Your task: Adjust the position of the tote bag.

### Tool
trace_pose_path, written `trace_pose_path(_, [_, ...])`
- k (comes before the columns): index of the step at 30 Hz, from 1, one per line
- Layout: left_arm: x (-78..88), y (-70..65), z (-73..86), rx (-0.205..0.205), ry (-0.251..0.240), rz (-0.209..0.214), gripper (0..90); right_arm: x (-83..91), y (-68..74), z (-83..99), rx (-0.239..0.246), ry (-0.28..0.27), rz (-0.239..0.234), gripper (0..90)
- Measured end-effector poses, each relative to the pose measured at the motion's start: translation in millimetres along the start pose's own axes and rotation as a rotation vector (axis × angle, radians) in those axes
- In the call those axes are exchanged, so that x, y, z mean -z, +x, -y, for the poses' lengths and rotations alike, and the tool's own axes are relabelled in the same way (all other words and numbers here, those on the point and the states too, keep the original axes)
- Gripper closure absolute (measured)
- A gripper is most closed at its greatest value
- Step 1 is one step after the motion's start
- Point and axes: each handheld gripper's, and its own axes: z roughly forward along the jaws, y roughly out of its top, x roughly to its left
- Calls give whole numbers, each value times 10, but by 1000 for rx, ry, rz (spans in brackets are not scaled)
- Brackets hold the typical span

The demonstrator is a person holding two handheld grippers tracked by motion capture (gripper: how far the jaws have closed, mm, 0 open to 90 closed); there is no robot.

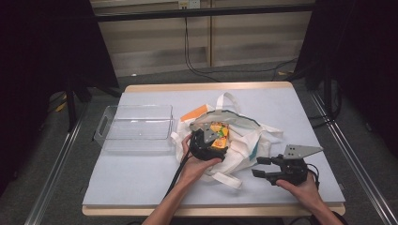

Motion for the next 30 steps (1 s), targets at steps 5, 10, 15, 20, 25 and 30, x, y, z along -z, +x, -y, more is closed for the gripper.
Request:
trace_pose_path(5, [23,21,3,33,-8,-9,140,12,-4,8,1,3,2,455])
trace_pose_path(10, [70,73,16,89,-29,-13,185,33,6,14,7,-1,5,456])
trace_pose_path(15, [141,144,18,133,-37,7,240,28,2,14,5,2,2,456])
trace_pose_path(20, [236,246,5,156,-54,45,272,23,-3,12,3,2,1,457])
trace_pose_path(25, [260,266,-9,161,-51,62,275,29,-2,9,8,-5,5,457])
trace_pose_path(30, [310,280,-67,153,-42,72,277,39,1,10,3,-7,2,456])
